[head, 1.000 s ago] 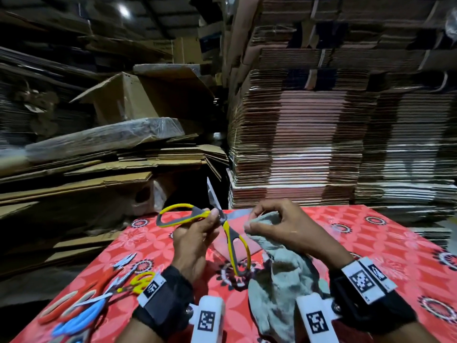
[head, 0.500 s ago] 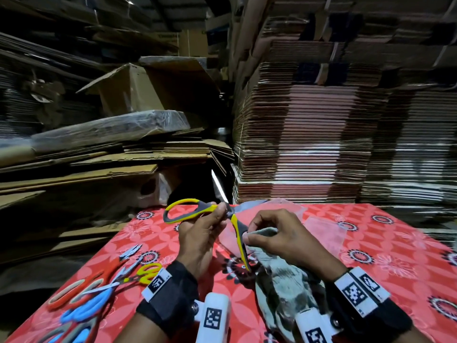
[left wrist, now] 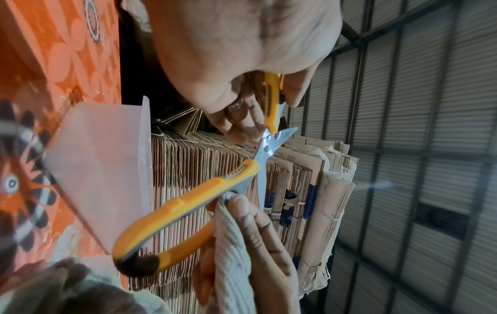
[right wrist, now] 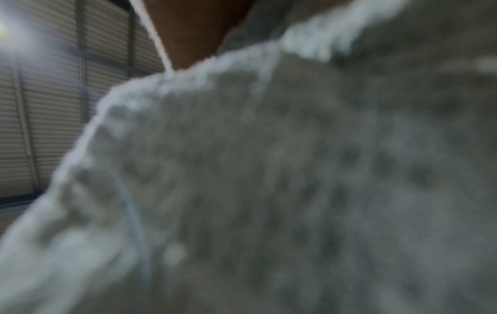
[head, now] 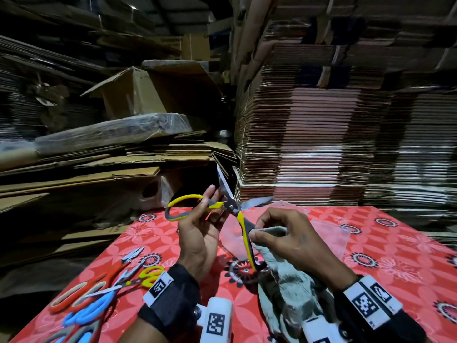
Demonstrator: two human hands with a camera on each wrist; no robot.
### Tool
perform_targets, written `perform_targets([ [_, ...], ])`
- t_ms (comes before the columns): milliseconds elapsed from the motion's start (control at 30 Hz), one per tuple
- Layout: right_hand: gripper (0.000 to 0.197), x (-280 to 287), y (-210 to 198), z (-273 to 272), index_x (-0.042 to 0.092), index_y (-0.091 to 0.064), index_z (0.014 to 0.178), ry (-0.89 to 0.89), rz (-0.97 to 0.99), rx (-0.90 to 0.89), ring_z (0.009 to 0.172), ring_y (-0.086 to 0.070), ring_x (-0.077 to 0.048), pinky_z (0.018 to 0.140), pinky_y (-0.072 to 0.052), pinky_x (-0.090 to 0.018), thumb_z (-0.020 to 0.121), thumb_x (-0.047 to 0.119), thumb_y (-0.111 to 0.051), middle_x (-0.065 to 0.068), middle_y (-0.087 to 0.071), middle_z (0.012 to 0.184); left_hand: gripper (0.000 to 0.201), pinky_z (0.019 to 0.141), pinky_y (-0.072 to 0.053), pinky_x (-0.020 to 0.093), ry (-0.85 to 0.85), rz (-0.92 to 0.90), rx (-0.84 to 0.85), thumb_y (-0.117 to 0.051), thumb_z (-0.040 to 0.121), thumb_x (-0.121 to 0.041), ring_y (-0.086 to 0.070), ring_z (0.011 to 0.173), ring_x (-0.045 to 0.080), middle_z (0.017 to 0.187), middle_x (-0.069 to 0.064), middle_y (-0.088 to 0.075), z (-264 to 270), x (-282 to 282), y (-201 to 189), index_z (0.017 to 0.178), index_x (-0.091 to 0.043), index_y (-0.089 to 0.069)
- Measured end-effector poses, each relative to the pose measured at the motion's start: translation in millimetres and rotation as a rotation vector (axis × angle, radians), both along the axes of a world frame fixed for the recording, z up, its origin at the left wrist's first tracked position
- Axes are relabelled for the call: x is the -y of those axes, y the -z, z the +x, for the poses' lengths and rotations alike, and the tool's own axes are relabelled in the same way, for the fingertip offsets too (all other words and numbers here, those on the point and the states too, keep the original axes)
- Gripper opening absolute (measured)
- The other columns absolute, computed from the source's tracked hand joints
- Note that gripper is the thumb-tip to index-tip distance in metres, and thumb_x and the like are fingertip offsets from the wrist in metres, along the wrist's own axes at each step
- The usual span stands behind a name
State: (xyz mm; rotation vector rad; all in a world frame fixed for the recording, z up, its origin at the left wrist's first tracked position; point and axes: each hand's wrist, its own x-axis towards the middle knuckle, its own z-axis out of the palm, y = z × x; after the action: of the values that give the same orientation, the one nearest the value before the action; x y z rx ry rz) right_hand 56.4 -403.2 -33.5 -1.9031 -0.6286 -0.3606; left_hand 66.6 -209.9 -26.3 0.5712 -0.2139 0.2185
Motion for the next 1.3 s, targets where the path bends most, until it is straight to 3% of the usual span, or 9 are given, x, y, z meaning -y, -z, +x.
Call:
perform_targets([
  [167, 0.016, -2, -3, -5, 0.025, -0.069, 0.079, 0.075, -0.039, 0.121, 0.059, -0.069, -0.026, 0.053, -0.055, -0.059, 0.086, 0.025, -0.083, 0.002, -0.072, 0.073, 0.055, 0.118, -0.041, 0.051, 0.077, -0.071, 0.014, -0.054, 0.09, -0.016, -0.054, 0.139, 0.041, 0.138, 0.027, -0.064, 5, -3, 4, 0.14, 0.004, -0.056],
  [300, 0.014, -4, -3, -7, 0.022, -0.07, 0.079, 0.064, -0.029, 0.111, 0.066, -0.073, -0.033, 0.06, -0.057, -0.06, 0.084, 0.021, -0.083, 0.001, -0.074, 0.074, 0.057, 0.105, -0.052, 0.048, 0.152, -0.079, 0.062, -0.048, 0.092, -0.019, -0.06, 0.131, 0.042, 0.139, 0.027, -0.062, 1, -3, 1, 0.143, 0.005, -0.053],
  [533, 0.015, -4, -6, -10, 0.02, -0.071, 0.079, 0.052, -0.025, 0.096, 0.066, -0.073, -0.032, 0.061, -0.058, -0.059, 0.084, 0.022, -0.084, -0.001, -0.074, 0.073, 0.06, 0.106, -0.05, 0.051, 0.19, -0.051, 0.102, -0.048, 0.092, -0.021, -0.066, 0.124, 0.043, 0.137, 0.029, -0.064, -1, -1, 2, 0.145, 0.007, -0.049],
  [733, 0.014, 0, -8, -9, 0.02, -0.071, 0.079, 0.057, -0.002, 0.082, 0.07, -0.073, -0.035, 0.064, -0.058, -0.063, 0.085, 0.022, -0.083, -0.002, -0.074, 0.075, 0.04, 0.075, -0.061, 0.03, 0.092, 0.231, 0.065, -0.061, 0.083, -0.012, -0.073, 0.09, 0.025, 0.12, 0.02, -0.074, 3, 6, 8, 0.12, 0.003, -0.067],
  [933, 0.015, 3, -10, -9, 0.019, -0.072, 0.079, 0.081, 0.001, 0.046, 0.07, -0.073, -0.039, 0.06, -0.056, -0.066, 0.083, 0.025, -0.085, -0.005, -0.074, 0.077, 0.019, 0.068, -0.059, 0.028, -0.04, 0.351, 0.006, -0.074, 0.08, -0.017, -0.07, 0.078, 0.02, 0.089, 0.009, -0.074, 11, 8, 19, 0.094, -0.005, -0.077],
  [1033, 0.016, 4, -12, -9, 0.02, -0.073, 0.078, 0.105, -0.016, 0.045, 0.065, -0.072, -0.035, 0.056, -0.058, -0.056, 0.082, 0.028, -0.087, -0.007, -0.074, 0.075, 0.006, 0.064, -0.06, 0.026, -0.075, 0.374, -0.009, -0.073, 0.088, -0.009, -0.07, 0.072, 0.018, 0.083, 0.009, -0.074, 10, 8, 18, 0.088, -0.004, -0.076],
  [1133, 0.013, 12, -19, -7, 0.019, -0.077, 0.076, 0.113, -0.024, 0.039, 0.052, -0.062, -0.013, 0.052, -0.046, -0.031, 0.083, 0.024, -0.086, -0.004, -0.073, 0.066, 0.01, 0.061, -0.06, 0.025, -0.127, 0.39, -0.042, -0.072, 0.089, -0.004, -0.068, 0.062, 0.018, 0.073, 0.011, -0.071, 9, 9, 19, 0.08, -0.003, -0.076],
  [1200, 0.007, 19, -26, -7, 0.018, -0.081, 0.08, 0.138, 0.02, 0.058, 0.057, -0.063, -0.001, 0.057, -0.045, -0.018, 0.087, 0.018, -0.083, 0.005, -0.075, 0.069, 0.008, 0.061, -0.06, 0.025, -0.137, 0.387, -0.081, -0.074, 0.087, -0.004, -0.066, 0.059, 0.019, 0.069, 0.011, -0.069, 8, 9, 20, 0.08, 0.0, -0.074],
  [1300, 0.02, 26, -35, -3, 0.018, -0.084, 0.089, 0.174, 0.162, 0.118, 0.075, -0.071, -0.003, 0.067, -0.049, -0.016, 0.09, 0.002, -0.073, 0.002, -0.08, 0.084, 0.009, 0.063, -0.06, 0.025, -0.134, 0.419, -0.098, -0.075, 0.086, -0.006, -0.067, 0.06, 0.017, 0.07, 0.011, -0.07, 5, 10, 23, 0.079, 0.0, -0.076],
])
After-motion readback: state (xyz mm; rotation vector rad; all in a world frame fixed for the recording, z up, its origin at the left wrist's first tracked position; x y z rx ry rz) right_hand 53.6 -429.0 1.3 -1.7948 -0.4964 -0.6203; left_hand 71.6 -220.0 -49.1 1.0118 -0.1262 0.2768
